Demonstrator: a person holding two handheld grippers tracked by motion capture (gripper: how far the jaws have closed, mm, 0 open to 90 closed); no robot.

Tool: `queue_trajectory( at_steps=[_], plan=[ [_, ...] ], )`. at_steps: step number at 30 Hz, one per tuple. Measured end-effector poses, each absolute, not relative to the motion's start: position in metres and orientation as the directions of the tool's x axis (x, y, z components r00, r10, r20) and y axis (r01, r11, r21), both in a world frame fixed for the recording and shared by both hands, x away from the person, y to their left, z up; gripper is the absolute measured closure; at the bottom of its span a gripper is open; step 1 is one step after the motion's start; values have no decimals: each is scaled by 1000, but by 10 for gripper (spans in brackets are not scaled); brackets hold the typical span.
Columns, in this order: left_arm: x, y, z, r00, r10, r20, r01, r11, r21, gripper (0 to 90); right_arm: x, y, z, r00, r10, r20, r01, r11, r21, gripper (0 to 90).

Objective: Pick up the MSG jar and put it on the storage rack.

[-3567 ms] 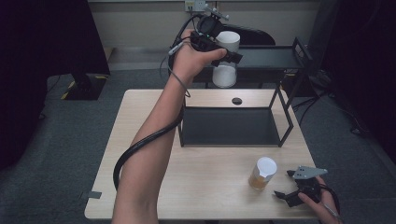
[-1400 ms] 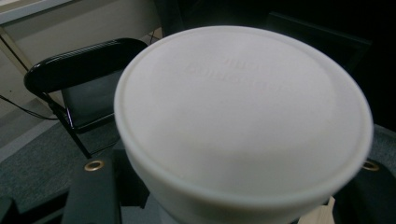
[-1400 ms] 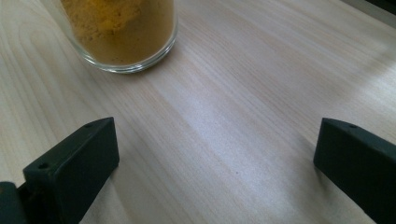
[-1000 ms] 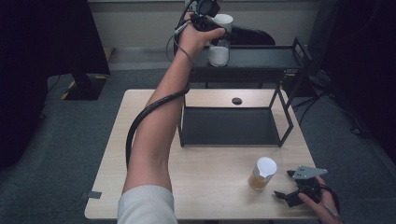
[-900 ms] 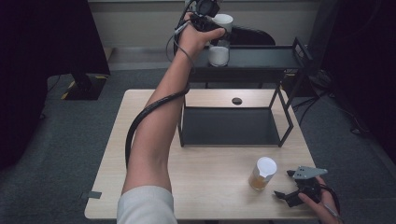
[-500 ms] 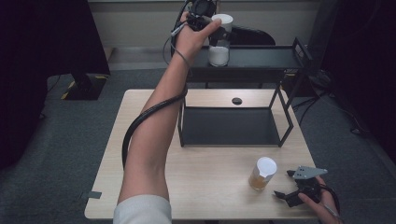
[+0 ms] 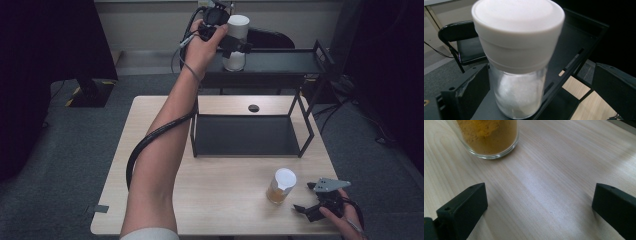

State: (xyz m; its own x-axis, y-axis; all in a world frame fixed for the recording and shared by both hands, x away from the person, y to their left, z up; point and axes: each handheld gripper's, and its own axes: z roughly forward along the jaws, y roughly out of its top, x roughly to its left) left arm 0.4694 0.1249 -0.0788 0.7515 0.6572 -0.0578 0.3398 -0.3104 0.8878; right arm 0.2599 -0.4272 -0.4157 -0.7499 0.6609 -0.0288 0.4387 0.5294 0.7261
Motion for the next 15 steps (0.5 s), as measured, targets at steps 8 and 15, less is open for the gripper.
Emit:
queue_trajectory(
  at_steps=[8, 15],
  plan=[
    [459, 131, -89, 762, 644, -65, 329, -299, 896, 10, 259, -427, -416, -749, 662, -29, 440, 529, 726, 0],
    [453, 134, -99, 776, 627, -64, 321, -305, 897, 11, 259, -427, -416, -749, 662, -30, 439, 529, 726, 0]
  ],
)
